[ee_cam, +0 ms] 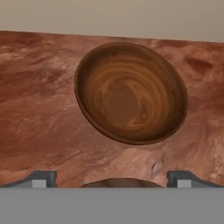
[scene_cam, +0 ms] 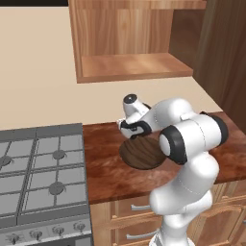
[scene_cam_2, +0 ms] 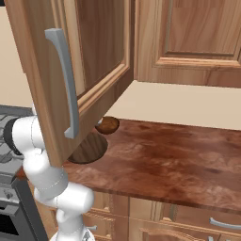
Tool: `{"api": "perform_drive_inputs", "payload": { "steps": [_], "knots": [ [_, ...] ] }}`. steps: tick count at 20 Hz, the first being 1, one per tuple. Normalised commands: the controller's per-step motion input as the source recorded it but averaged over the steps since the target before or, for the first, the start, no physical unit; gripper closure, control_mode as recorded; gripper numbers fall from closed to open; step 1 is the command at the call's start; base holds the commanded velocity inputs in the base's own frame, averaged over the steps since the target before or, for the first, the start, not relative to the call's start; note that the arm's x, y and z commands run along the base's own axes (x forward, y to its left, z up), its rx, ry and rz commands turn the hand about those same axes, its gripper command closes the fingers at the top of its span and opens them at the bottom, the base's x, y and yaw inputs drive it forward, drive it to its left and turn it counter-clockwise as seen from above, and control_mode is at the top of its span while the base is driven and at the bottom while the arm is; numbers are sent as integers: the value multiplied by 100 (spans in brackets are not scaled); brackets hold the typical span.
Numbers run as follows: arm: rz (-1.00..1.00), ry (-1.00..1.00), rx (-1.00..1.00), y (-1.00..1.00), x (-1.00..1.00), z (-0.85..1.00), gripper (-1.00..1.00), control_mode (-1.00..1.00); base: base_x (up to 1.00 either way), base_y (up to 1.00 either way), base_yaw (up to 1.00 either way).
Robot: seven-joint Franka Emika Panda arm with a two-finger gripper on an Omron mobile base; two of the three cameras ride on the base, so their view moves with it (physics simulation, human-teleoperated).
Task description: Pick up the bowls on the counter and stack them on top of one another in the open cabinet. Place the smaller bowl on top of the larger bowl.
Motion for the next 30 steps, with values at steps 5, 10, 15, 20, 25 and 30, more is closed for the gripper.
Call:
{"api": "perform_drive_inputs", "payload": {
  "steps": [5,10,15,20,25,30],
  "knots": [
    [-1,0,0,5,26,-16,-100,-100,0,0,0],
    [-1,0,0,3,25,-21,-100,-100,0,0,0],
    [-2,0,0,0,32,-20,-100,-100,0,0,0],
    [-5,0,-3,0,33,-9,-100,-100,0,0,0],
    [-5,0,-3,0,29,-13,-100,-100,0,0,0],
    [-2,0,0,0,11,-21,-100,-100,0,0,0]
  ]
}}
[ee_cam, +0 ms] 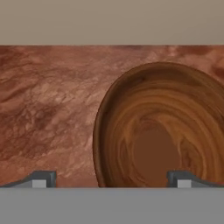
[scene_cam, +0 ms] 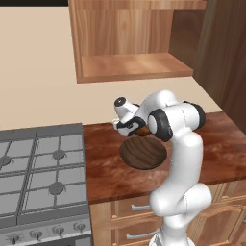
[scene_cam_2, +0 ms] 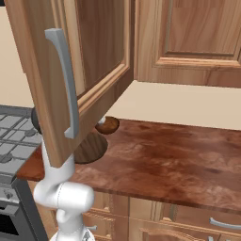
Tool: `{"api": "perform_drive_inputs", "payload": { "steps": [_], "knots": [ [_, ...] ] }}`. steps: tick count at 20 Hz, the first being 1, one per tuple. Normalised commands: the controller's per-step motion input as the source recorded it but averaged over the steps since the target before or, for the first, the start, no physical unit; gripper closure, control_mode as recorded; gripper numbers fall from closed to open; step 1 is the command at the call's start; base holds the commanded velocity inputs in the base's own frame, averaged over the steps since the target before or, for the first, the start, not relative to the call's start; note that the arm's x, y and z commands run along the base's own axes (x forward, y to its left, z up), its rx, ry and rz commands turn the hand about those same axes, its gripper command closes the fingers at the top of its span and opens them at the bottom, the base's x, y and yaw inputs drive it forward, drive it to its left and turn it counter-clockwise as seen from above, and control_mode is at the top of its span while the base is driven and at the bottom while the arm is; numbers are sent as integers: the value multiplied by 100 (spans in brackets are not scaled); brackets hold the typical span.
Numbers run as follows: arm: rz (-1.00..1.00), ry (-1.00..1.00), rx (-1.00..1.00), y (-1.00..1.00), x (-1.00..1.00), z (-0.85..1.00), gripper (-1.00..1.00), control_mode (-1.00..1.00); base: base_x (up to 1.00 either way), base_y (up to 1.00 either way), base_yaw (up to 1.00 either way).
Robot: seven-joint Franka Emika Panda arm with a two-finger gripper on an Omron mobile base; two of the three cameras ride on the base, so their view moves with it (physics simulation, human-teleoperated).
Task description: Pick up the bowls on the counter and stack them on top of one another in the open cabinet. Place the smaller bowl on top of the larger bowl.
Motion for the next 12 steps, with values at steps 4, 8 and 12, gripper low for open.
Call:
{"api": "perform_drive_inputs", "payload": {
  "steps": [4,8,12],
  "knots": [
    [-2,0,0,0,9,-26,100,-100,0,0,0],
    [0,0,0,2,16,-13,100,-100,0,0,0],
    [0,0,0,0,3,-1,100,-100,0,0,0]
  ]
}}
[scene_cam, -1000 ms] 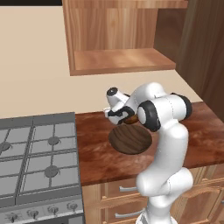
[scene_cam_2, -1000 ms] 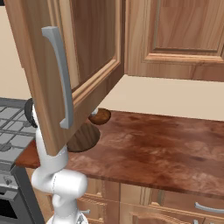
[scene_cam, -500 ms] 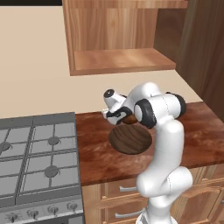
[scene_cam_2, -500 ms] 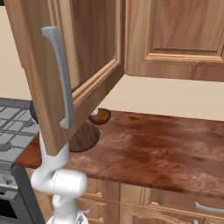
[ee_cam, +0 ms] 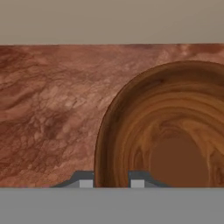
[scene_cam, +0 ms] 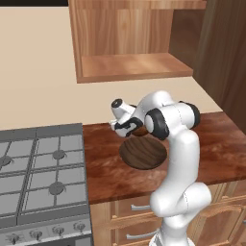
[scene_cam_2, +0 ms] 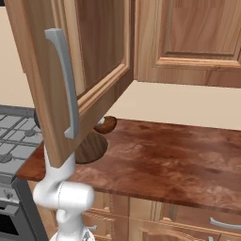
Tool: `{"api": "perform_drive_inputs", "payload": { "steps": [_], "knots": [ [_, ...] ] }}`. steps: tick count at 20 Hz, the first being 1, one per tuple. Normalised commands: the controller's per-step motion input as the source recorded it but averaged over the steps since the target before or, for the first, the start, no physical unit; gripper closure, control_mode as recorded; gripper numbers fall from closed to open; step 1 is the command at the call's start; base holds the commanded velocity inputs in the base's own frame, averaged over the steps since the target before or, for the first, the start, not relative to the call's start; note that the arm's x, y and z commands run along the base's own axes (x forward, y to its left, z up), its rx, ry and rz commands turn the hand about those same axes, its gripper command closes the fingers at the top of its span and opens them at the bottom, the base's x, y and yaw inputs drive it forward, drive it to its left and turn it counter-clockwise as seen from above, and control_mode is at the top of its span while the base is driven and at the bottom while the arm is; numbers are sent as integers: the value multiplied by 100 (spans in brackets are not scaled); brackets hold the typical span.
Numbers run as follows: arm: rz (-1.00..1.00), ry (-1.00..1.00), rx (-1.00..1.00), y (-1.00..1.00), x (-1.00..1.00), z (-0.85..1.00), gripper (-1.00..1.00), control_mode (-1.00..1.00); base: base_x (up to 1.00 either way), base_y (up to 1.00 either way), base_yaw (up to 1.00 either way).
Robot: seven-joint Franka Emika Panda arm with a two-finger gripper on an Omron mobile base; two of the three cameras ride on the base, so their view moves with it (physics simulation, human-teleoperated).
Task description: Pick up the bowls on the counter and stack them on top of one another in the open cabinet. Place the smaller bowl on top of the larger bowl.
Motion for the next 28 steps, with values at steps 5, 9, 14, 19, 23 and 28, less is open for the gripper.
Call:
{"api": "perform_drive_inputs", "payload": {
  "steps": [5,9,14,19,23,28],
  "knots": [
    [0,0,0,0,0,2,100,-100,0,0,0],
    [0,-2,0,0,0,19,100,-100,0,0,0],
    [0,-5,0,0,0,26,100,-100,0,0,0],
    [0,-6,0,0,0,28,100,-100,0,0,0],
    [0,-5,0,0,-3,18,100,-100,0,0,0],
    [0,-1,0,2,-4,24,100,-100,0,0,0]
  ]
}}
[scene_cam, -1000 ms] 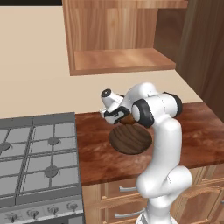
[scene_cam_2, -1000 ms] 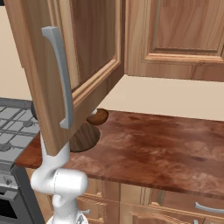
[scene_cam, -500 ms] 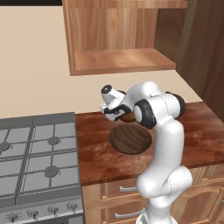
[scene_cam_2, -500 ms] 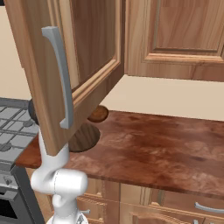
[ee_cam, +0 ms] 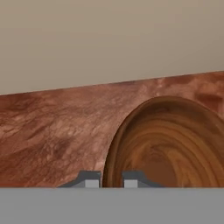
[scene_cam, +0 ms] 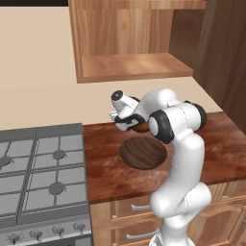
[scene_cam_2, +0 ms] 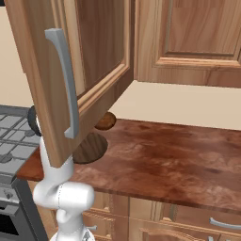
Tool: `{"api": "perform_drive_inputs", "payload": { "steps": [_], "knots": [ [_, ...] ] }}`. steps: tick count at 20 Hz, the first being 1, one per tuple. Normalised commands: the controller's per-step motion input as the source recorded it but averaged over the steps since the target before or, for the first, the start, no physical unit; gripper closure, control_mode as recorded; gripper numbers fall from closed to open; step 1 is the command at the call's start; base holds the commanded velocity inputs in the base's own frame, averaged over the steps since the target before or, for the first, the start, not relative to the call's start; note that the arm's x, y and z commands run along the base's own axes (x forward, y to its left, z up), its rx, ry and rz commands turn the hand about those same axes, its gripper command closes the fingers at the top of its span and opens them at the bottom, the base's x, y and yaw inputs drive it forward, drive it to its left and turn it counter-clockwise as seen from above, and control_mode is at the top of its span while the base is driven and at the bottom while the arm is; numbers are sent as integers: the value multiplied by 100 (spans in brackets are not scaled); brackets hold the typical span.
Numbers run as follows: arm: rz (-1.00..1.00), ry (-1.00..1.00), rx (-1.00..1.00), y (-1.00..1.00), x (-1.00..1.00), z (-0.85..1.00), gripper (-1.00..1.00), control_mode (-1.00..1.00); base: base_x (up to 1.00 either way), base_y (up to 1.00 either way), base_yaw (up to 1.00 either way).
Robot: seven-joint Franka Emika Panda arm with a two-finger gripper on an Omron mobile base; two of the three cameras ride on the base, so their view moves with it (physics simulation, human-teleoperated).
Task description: Pick up the bowls on the counter and stack them on top of one another in the open cabinet. Place the smaller bowl on top of the larger bowl.
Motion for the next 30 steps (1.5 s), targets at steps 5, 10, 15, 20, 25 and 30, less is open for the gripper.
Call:
{"api": "perform_drive_inputs", "payload": {
  "steps": [5,10,15,20,25,30],
  "knots": [
    [0,0,0,2,-8,26,100,-100,0,0,0],
    [0,5,-1,0,-7,18,100,-100,0,0,0],
    [0,12,-1,0,-8,26,100,-100,0,0,0],
    [0,14,0,0,-6,34,100,-100,0,0,0],
    [0,16,-1,0,-9,14,100,-100,0,0,0],
    [0,18,-2,4,-9,0,100,-100,0,0,0]
  ]
}}
